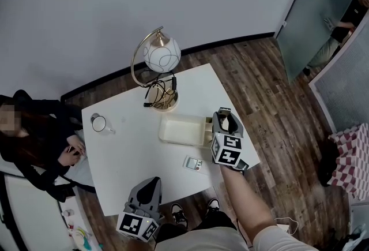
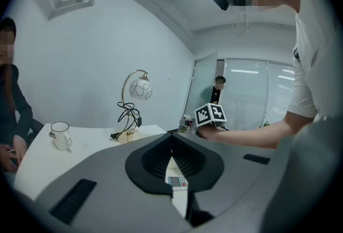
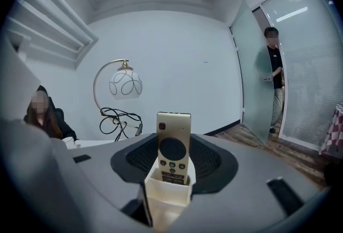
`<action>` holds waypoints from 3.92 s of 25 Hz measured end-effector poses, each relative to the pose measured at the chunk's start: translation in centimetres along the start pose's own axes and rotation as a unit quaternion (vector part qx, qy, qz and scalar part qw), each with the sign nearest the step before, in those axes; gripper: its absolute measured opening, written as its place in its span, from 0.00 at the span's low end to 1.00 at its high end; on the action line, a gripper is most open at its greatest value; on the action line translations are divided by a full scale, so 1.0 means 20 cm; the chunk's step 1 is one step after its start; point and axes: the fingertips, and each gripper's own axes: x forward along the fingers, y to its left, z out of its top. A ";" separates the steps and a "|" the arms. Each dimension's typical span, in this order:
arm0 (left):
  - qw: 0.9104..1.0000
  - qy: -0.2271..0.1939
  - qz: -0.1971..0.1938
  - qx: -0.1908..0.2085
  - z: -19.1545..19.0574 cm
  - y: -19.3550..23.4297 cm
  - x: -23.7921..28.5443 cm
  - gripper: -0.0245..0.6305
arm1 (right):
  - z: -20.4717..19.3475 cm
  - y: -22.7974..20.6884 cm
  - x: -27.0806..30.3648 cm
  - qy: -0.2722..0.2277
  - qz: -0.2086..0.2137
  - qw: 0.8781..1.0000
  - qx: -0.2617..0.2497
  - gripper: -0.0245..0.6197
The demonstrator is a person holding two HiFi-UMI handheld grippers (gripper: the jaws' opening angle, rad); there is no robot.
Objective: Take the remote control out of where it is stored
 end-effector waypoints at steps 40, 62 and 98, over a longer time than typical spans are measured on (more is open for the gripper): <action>0.999 -0.048 0.021 -0.007 0.04 0.03 -0.28 0.05 | -0.47 0.79 -0.86 0.223 0.382 0.874 -0.202 0.33; 0.996 -0.051 0.062 -0.026 -0.01 0.19 -0.41 0.05 | -1.09 1.10 -0.63 0.403 0.385 0.741 -0.375 0.32; 0.997 -0.054 0.055 -0.017 0.01 0.14 -0.42 0.05 | -0.74 1.11 -0.70 0.234 0.402 0.853 -0.237 0.25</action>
